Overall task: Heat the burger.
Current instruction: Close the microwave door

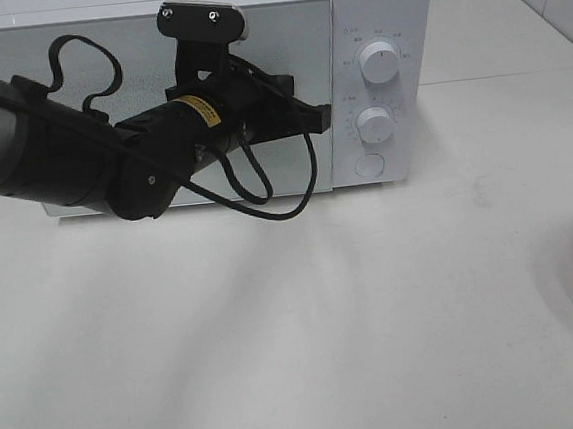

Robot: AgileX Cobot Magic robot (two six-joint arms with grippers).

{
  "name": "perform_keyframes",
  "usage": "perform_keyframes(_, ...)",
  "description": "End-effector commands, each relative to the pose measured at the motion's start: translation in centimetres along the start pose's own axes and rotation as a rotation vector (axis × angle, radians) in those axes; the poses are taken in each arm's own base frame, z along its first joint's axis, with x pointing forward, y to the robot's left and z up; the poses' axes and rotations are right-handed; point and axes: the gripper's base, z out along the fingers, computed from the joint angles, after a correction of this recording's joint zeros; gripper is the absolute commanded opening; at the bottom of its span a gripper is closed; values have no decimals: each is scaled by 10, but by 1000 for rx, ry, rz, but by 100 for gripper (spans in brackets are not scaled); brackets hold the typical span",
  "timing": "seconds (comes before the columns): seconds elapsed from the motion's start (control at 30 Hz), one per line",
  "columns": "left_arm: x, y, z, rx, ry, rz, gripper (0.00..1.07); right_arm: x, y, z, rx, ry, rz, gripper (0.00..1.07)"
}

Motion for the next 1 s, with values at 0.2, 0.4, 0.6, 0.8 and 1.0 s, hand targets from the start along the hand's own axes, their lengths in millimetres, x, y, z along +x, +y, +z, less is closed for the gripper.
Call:
perform_keyframes(0.2, -15, 15, 3, -79, -84, -85, 0, 1, 0, -3, 3, -37, 5, 74)
perform_keyframes(0.4, -15, 15, 3, -79, -84, -85, 0, 1, 0, -3, 3, -37, 5, 74)
perform_keyframes(0.6, -15, 15, 3, -79, -84, -85, 0, 1, 0, -3, 3, -37, 5, 74)
perform_keyframes(0.8, -15, 15, 3, -79, -84, -85, 0, 1, 0, -3, 3, -37, 5, 74)
perform_keyframes(1.0, -15, 15, 3, -79, -86, -85, 0, 1, 0, -3, 3, -37, 5, 74)
